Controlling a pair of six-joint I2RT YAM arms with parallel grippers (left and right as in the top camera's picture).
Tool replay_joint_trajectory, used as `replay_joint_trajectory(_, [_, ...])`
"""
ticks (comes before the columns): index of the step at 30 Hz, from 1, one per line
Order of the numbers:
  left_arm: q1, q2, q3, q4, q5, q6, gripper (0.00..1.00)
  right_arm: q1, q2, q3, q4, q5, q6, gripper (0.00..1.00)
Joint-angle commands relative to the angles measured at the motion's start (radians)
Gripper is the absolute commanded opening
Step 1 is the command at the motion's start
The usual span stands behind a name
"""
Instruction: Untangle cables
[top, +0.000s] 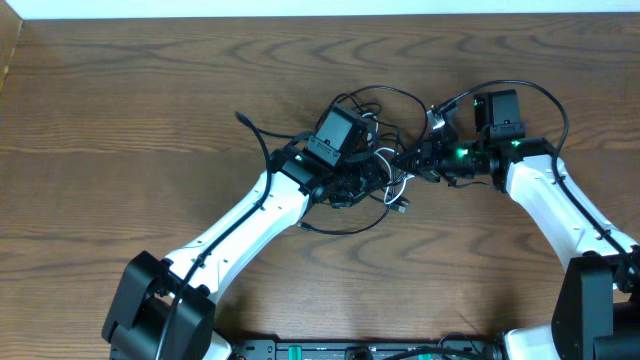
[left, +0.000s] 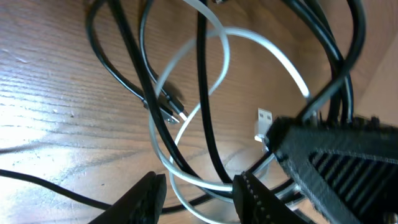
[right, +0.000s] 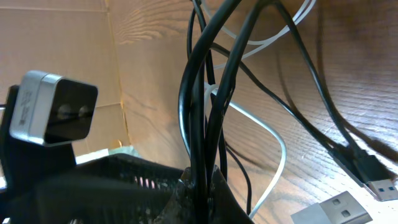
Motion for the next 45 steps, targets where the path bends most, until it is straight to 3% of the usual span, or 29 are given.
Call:
replay_joint_trajectory(1, [0.000,0.013,0.012,-0.004,-0.079,-0.115,0.36,-0.001,-0.001,0.000,0.003,-0.054,0.012,0.01])
replay_joint_trajectory(8, [0.000,0.013,0.012,-0.003,-0.168,-0.233,0.35,0.000,-0.001,0.000,0.003,-0.055,0.012,0.01])
replay_joint_trajectory(25, [-0.029,0.048,0.012,-0.002,-0.174,-0.263,0.34,0.000,-0.001,0.000,0.010,-0.076,0.012,0.01])
replay_joint_trajectory(31, [-0.026,0.048,0.012,-0.003,-0.175,-0.262,0.08,-0.001,-0.001,0.000,0.007,-0.076,0.011,0.01])
replay_joint_trajectory(45, [0.037,0.047,0.012,-0.012,-0.135,-0.166,0.08,-0.012,-0.001,0.000,-0.003,-0.032,0.010,0.01])
